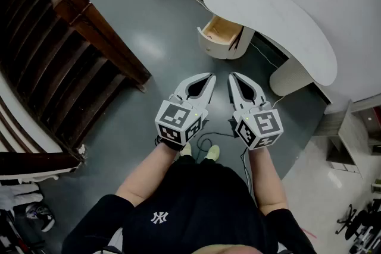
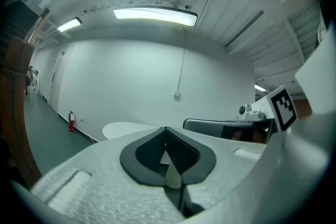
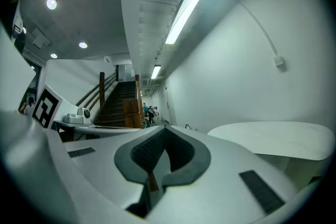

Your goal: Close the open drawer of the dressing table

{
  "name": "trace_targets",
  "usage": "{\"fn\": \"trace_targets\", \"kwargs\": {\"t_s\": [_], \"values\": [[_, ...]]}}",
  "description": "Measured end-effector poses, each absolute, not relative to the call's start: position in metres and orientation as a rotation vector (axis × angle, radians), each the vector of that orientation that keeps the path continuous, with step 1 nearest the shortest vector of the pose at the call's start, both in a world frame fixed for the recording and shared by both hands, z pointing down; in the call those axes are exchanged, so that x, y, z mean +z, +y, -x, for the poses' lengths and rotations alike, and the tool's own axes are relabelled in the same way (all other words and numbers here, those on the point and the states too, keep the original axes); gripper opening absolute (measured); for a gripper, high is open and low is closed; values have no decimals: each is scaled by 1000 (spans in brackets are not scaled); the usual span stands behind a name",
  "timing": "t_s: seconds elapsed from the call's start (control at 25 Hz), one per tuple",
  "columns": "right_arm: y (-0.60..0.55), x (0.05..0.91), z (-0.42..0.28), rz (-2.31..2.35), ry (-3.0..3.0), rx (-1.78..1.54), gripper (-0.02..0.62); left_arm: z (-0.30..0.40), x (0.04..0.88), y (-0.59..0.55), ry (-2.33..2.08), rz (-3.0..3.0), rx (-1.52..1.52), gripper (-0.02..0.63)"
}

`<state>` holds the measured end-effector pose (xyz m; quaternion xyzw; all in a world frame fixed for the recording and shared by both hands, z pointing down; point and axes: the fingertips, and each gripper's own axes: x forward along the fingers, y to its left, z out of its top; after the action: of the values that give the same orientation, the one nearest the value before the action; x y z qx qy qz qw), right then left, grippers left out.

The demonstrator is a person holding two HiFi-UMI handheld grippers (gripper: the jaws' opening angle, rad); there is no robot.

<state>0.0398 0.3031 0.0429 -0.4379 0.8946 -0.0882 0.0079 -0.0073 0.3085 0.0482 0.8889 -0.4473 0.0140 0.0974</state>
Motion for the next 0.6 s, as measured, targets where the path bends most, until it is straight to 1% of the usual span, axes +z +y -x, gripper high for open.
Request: {"fn": "trace_targets", "kwargs": {"t_s": [0.6], "values": [[311,40,-44,1298,2791,-325,15,3,45,315,-1327,-2624,7,9]]}}
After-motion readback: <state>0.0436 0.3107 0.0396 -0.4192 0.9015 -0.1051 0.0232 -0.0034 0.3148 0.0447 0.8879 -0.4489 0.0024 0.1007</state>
